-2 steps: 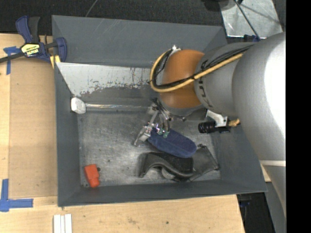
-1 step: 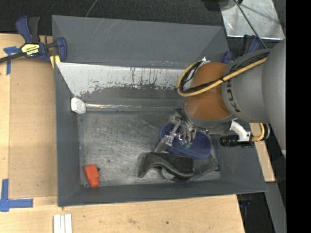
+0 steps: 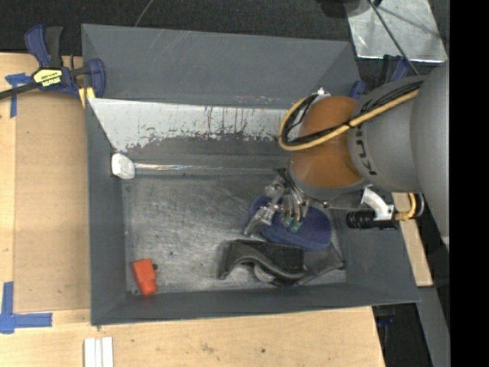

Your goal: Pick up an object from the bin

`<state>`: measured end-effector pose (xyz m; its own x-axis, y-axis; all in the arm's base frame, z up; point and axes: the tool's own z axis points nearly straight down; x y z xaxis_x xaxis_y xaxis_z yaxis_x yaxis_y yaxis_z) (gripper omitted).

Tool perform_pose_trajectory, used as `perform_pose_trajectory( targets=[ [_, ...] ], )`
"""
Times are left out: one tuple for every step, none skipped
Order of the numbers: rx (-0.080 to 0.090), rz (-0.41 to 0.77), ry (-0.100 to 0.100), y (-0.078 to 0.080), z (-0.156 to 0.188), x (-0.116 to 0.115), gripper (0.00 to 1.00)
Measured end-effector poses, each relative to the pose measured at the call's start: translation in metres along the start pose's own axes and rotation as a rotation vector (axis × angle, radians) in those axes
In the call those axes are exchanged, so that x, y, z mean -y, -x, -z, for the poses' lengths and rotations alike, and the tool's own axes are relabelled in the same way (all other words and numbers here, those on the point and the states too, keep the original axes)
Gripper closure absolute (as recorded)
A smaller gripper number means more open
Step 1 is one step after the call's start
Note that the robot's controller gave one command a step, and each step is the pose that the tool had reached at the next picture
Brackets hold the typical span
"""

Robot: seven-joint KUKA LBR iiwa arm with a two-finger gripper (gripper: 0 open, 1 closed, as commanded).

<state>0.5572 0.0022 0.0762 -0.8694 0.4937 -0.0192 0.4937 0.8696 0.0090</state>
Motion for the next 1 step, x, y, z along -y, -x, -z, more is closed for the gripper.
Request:
perform_pose_trajectory(
  targets=[
    [-0.009, 0.017, -0.003, -0.0087, 0.2361, -0.0164, 1.0]
  ],
)
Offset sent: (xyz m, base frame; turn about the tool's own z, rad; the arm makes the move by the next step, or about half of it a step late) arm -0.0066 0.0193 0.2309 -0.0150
